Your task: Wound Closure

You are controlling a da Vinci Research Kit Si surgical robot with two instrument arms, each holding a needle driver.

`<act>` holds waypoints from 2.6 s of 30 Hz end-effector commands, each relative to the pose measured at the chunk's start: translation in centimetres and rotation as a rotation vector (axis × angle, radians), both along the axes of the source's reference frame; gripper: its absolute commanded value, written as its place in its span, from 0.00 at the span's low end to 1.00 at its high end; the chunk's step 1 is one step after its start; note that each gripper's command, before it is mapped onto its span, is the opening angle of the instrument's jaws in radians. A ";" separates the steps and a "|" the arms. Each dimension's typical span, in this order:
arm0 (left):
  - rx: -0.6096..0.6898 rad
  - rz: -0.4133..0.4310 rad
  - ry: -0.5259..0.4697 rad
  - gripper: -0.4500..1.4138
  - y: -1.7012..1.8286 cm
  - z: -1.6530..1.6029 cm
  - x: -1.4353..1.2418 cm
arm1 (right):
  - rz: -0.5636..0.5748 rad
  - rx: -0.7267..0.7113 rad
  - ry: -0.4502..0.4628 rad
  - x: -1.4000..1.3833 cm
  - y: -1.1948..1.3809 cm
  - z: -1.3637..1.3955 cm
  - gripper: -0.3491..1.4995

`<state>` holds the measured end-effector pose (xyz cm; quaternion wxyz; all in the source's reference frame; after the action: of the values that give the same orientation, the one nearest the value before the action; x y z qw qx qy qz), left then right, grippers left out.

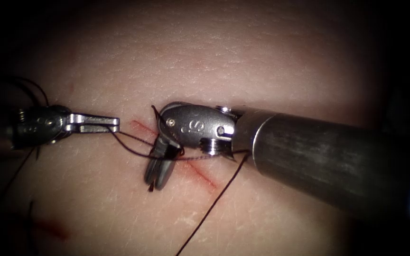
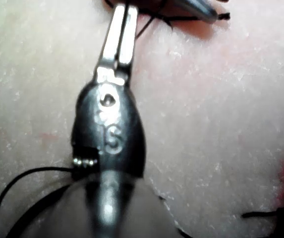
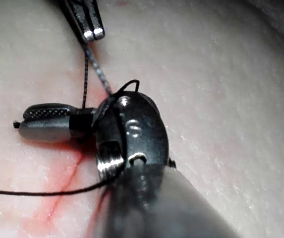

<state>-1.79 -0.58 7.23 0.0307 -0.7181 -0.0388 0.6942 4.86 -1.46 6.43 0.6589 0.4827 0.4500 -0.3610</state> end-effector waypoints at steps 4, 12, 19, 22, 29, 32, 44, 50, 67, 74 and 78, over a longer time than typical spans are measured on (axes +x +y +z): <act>0.000 0.002 -0.001 0.00 -0.09 0.09 -0.05 | -0.023 -0.069 0.004 0.18 -0.12 0.14 0.55; -0.003 0.007 -0.001 0.00 -0.13 0.11 -0.02 | 0.008 -0.092 0.025 0.23 -0.13 0.14 0.56; -0.004 0.011 0.001 0.00 -0.13 0.11 0.00 | 0.003 -0.114 0.038 0.26 -0.23 0.15 0.54; -0.004 0.012 0.001 0.00 -0.14 0.11 0.01 | -0.003 -0.116 0.041 0.27 -0.27 0.14 0.54; -0.005 0.012 0.001 0.00 -0.14 0.11 0.01 | -0.051 -0.118 0.043 0.29 -0.40 0.14 0.16; -0.005 0.012 0.000 0.00 -0.15 0.11 0.01 | -0.091 -0.142 0.032 0.27 -0.37 0.15 0.00; -0.025 0.027 0.015 0.00 -0.45 0.03 -0.04 | 0.108 -0.151 0.078 0.38 0.32 -0.07 0.00; -0.042 0.040 0.044 0.00 -0.63 0.05 -0.09 | 0.152 -0.115 0.105 0.37 0.33 -0.04 0.00; -0.083 0.127 0.142 0.00 -1.66 -0.37 -0.06 | 0.287 -0.037 0.132 0.09 0.47 0.10 0.00; -0.074 0.150 0.161 0.00 -1.97 -0.55 0.10 | 0.323 -0.036 0.129 0.03 0.60 0.09 0.00; -0.063 0.159 0.158 0.00 -2.07 -0.75 0.32 | 0.338 -0.035 0.130 0.00 0.65 0.11 0.00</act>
<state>-1.36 -2.60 6.34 -0.0436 -0.6548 -0.0710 0.7512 4.78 -0.79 6.48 0.6890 0.3639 0.5597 -0.2821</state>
